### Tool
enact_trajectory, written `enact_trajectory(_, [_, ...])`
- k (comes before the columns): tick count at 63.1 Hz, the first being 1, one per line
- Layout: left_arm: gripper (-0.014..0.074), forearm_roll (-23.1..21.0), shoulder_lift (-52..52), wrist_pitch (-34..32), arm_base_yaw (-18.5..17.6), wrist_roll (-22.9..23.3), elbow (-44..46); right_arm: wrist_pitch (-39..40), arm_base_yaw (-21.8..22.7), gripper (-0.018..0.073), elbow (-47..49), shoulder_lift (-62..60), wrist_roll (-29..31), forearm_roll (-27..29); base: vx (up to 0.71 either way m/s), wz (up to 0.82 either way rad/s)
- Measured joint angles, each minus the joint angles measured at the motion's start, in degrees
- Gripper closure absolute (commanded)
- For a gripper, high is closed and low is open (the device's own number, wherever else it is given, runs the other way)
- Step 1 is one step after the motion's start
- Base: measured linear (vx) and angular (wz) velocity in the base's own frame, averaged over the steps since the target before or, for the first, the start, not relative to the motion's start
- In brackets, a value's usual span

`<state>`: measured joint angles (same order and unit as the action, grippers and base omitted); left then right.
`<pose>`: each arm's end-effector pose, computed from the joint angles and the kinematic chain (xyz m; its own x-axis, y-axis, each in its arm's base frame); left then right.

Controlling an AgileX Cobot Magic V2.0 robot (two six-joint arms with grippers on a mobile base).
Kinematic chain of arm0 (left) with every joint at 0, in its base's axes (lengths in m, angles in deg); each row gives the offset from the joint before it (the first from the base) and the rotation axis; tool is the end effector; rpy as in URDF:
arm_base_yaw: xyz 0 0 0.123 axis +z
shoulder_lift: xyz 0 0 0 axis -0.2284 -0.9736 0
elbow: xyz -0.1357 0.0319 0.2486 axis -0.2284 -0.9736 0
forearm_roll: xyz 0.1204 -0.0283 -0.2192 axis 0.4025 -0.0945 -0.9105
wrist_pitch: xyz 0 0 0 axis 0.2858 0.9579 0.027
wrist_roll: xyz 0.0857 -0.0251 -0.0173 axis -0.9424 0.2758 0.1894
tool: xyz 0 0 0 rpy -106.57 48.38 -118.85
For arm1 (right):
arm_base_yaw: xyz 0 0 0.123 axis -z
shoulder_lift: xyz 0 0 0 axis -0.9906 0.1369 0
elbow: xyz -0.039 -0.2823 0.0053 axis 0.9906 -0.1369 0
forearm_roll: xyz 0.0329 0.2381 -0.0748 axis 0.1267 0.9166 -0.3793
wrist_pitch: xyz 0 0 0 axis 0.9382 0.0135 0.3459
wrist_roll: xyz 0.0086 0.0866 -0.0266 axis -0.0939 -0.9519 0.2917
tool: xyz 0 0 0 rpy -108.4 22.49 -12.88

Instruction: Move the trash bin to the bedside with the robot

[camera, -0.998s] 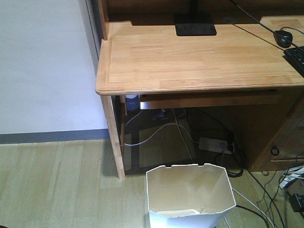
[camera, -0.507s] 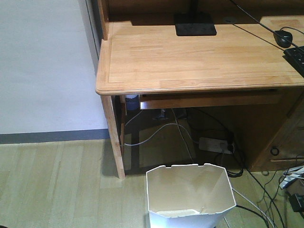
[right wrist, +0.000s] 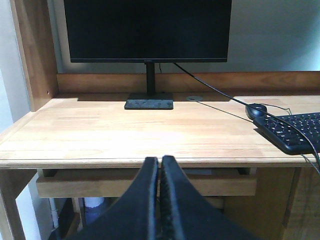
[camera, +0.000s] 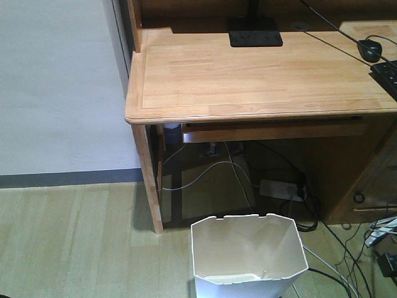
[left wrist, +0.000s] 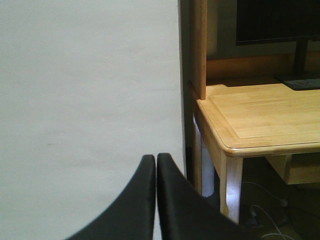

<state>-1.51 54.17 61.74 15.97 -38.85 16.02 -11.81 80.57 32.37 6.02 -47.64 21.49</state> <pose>0.0558 0.0031 0.1937 -0.0413 -0.0182 -0.9990 -0.0538 0.9984 -0.0159 0.0567 0.0014 0.1945 -0.0360 0.0331 -0.9988 -0.0251 0.9991 0.0340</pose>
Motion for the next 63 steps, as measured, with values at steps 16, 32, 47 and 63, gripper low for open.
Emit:
enact_trajectory(16, [0.0603, 0.0, 0.0, 0.0, 0.0, 0.0, 0.0, 2.54, 0.0, 0.0568, 0.0, 0.0, 0.05, -0.13, 0.0, 0.0])
enact_trajectory(32, [0.0603, 0.0, 0.0, 0.0, 0.0, 0.0, 0.0, 14.72, 0.0, 0.0568, 0.36, 0.0, 0.05, -0.12, 0.0, 0.0])
enact_trajectory(47, [0.0603, 0.0, 0.0, 0.0, 0.0, 0.0, 0.0, 9.38, 0.0, 0.0568, 10.45, 8.47, 0.56, -0.3, 0.0, 0.0])
enact_trajectory(63, [0.0603, 0.0, 0.0, 0.0, 0.0, 0.0, 0.0, -4.63, 0.0, 0.0568, 22.78, 22.53, 1.74, -0.32, 0.0, 0.0])
